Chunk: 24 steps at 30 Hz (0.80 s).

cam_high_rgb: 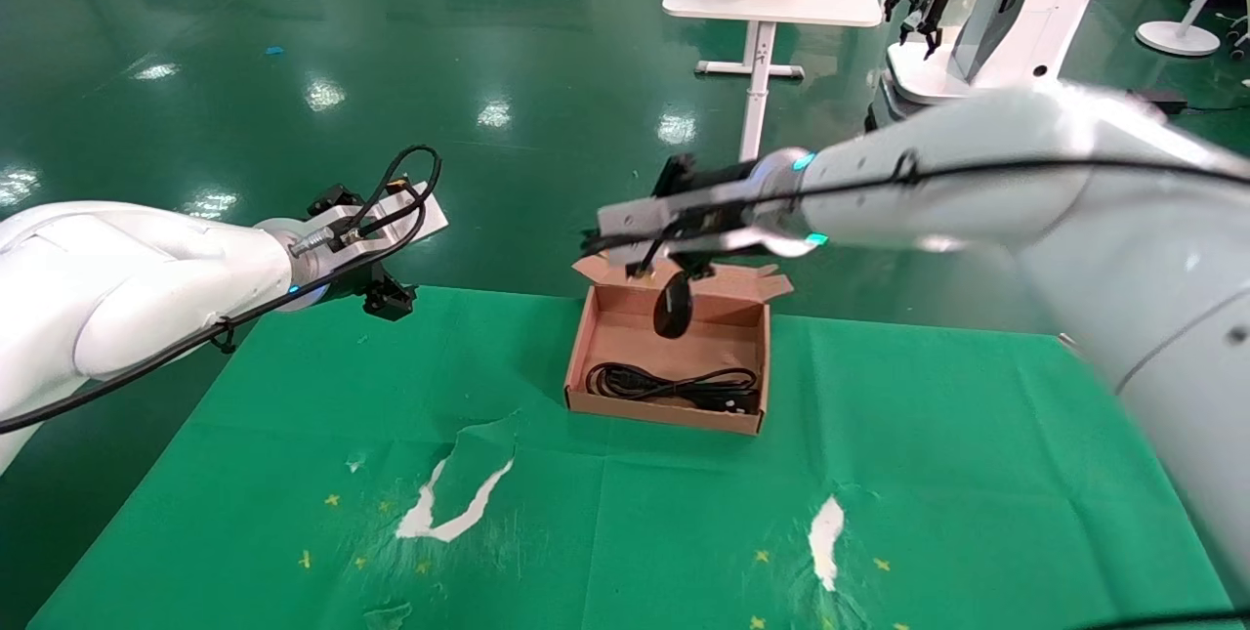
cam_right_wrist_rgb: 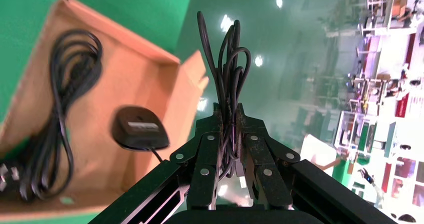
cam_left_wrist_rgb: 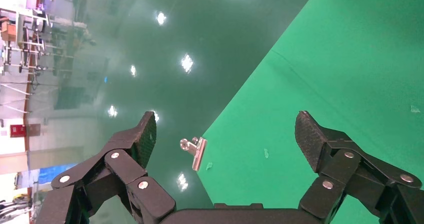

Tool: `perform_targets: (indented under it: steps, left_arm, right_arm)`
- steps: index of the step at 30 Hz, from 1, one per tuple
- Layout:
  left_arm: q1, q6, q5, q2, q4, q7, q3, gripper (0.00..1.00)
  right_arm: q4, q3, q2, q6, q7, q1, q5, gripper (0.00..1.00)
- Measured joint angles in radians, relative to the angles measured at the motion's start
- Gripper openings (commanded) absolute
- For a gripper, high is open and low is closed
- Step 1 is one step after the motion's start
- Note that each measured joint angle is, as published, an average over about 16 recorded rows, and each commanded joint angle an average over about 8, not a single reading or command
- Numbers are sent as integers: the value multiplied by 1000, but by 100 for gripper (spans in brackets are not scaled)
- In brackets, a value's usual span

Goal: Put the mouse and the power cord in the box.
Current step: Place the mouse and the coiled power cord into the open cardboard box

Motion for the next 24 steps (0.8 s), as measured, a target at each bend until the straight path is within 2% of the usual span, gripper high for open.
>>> perform_targets:
  steps: [4,14,15,22,23,24]
  left_arm:
    - [0,0,0,0,0,0,0,100]
    - [0,0,-1,0,1,1,0,100]
    - [0,0,-1,0,1,1,0,100]
    - [0,0,-1,0,1,1,0,100]
    - [0,0,-1,0,1,1,0,100]
    - [0,0,-1,-1,1,1,0,100]
  right_arm:
    - [17,-57,-1,52,-24,-31,60,0]
    - [10,-170,2,97,-43,-66,190,0]
    - [5,-178,2,103,-44,-69,199,4]
    - [-40,-215,3,142,-40,-85,239,92]
    - [-45,-218,3,146,-40,-87,241,100]
    - [-49,-220,3,150,-39,-88,243,100]
